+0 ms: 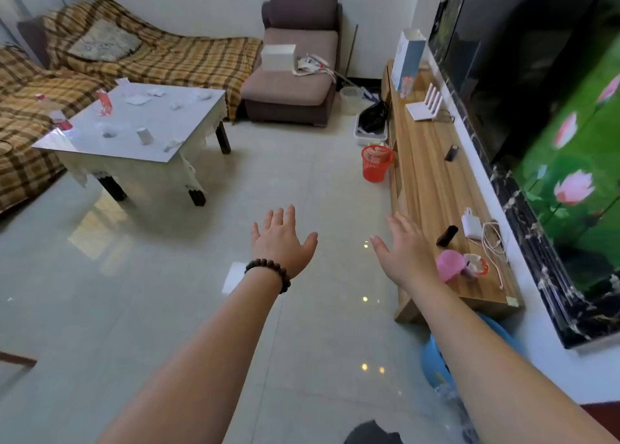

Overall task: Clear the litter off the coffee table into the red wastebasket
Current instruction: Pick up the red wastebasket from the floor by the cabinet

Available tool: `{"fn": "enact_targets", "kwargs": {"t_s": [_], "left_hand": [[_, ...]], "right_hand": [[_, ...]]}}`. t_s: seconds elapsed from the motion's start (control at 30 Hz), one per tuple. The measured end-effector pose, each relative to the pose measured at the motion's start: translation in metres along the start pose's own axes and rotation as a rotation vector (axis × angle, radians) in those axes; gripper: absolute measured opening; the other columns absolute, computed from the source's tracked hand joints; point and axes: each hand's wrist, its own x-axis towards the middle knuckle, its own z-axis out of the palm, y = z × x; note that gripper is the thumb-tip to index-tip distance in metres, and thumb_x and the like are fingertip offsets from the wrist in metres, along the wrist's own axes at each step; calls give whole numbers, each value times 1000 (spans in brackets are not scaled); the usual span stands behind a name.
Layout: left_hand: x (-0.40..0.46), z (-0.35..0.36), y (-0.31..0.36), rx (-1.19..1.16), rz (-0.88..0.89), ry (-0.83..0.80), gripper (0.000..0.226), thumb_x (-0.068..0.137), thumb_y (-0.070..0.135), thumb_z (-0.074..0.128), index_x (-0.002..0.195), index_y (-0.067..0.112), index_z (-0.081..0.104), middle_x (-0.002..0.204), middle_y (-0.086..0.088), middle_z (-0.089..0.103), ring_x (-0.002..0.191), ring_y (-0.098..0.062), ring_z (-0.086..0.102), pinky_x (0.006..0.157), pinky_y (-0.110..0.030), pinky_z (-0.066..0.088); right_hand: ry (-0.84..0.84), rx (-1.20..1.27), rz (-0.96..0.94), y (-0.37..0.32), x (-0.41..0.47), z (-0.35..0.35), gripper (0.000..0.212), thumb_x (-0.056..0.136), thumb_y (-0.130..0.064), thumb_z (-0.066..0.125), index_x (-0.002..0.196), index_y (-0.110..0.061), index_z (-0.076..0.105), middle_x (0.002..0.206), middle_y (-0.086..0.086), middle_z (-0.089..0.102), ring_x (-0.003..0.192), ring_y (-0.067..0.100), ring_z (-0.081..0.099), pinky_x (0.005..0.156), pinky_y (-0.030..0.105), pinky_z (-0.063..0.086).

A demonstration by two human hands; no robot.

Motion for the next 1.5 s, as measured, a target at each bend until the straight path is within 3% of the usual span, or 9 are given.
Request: {"fn": "enact_targets", "kwargs": {"t_s": [0.33,0.8,1.17,1.5], "left_hand": [[104,55,-2,60,-21,-81,78,88,58,34,152,18,13,158,-3,19,145,-19,8,115,-46,2],[401,87,92,103,-30,-170,76,90,56,34,152,17,12,158,-3,18,145,-19,7,116,-46,4],[595,112,106,87,-30,-184,75,90,56,34,152,18,12,158,-3,18,145,-19,7,116,-46,4],[826,132,117,121,114,-271,76,90,57,32,152,18,11,159,-3,16,146,-21,6,115,-46,4]], "right_hand": [[-68,-9,87,42,92,40,58,95,-38,43,144,-10,29,154,12,25,144,26,17,117,41,17],[-78,-8,146,120,402,16,56,95,-36,44,143,-10,31,152,13,30,142,26,23,116,40,22],[-101,7,191,137,590,40,55,95,-34,44,144,-12,30,155,10,24,143,24,18,115,34,17],[-57,11,307,138,797,75,54,94,-33,47,142,-10,33,154,14,25,143,27,21,114,37,20]]}}
